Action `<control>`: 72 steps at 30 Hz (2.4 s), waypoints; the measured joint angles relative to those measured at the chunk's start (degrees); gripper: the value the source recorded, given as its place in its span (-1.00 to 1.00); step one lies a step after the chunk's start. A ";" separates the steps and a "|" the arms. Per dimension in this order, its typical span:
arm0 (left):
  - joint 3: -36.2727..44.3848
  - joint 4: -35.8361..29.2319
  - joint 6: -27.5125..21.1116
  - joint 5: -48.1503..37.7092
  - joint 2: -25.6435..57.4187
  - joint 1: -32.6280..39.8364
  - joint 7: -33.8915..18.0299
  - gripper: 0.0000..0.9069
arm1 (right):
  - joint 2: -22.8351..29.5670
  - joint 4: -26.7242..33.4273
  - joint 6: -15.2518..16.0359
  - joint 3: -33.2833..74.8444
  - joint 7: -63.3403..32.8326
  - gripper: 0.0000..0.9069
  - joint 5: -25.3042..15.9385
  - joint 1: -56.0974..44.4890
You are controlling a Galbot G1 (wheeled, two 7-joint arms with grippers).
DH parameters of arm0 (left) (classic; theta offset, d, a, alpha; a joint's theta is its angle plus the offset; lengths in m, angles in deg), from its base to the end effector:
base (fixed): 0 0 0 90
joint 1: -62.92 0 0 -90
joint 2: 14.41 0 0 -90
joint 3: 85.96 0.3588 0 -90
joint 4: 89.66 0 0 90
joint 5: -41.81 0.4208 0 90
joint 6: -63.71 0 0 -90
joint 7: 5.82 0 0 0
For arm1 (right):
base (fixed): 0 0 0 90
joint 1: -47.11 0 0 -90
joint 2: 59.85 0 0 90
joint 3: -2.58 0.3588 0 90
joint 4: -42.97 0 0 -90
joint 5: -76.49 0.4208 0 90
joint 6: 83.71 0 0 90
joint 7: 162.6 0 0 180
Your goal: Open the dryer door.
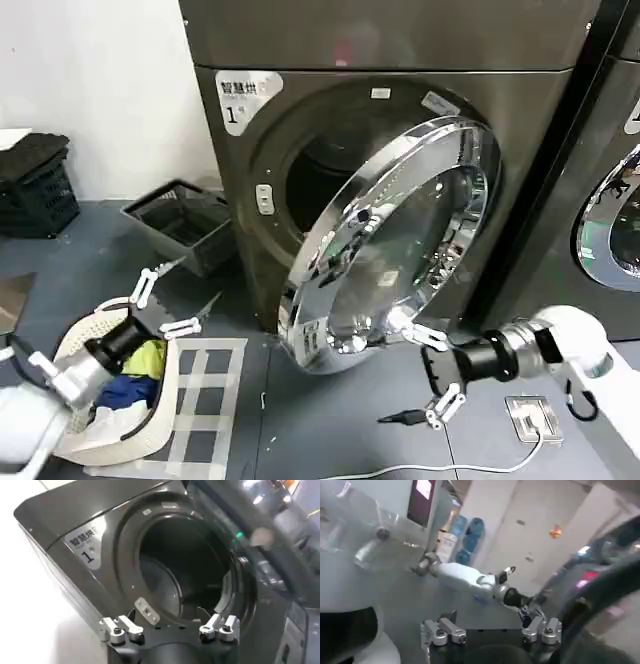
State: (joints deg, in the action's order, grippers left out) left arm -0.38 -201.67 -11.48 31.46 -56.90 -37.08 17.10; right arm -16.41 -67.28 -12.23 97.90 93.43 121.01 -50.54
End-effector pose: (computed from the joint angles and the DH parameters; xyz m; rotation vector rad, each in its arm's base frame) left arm 0.3633 0.1686 -0.1795 0.8755 2.5009 0.9653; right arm 0.3736 -0.1799 -0.1712 -1.8795 1.9637 -0.4371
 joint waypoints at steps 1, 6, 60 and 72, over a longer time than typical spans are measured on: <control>1.02 0.87 0.25 -0.37 0.45 1.33 0.00 1.00 | 0.64 -0.55 -1.04 1.71 -1.64 1.00 -0.82 -1.91; 7.81 5.32 2.07 -1.01 2.17 8.72 0.61 1.00 | 4.94 -3.23 -4.71 10.76 -10.13 1.00 -4.29 -11.90; 58.53 18.30 8.39 -0.27 -12.62 48.99 5.38 1.00 | 47.52 5.04 22.44 75.32 -86.31 1.00 -37.16 -29.96; 65.09 23.93 7.80 -0.26 -20.51 55.27 5.22 1.00 | 48.80 8.08 20.81 81.06 -86.47 1.00 -36.84 -31.40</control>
State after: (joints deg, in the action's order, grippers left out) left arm 64.72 -177.74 -3.68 31.20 -77.41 18.18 22.32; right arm 32.38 -59.20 8.58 178.96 6.96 84.17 -81.95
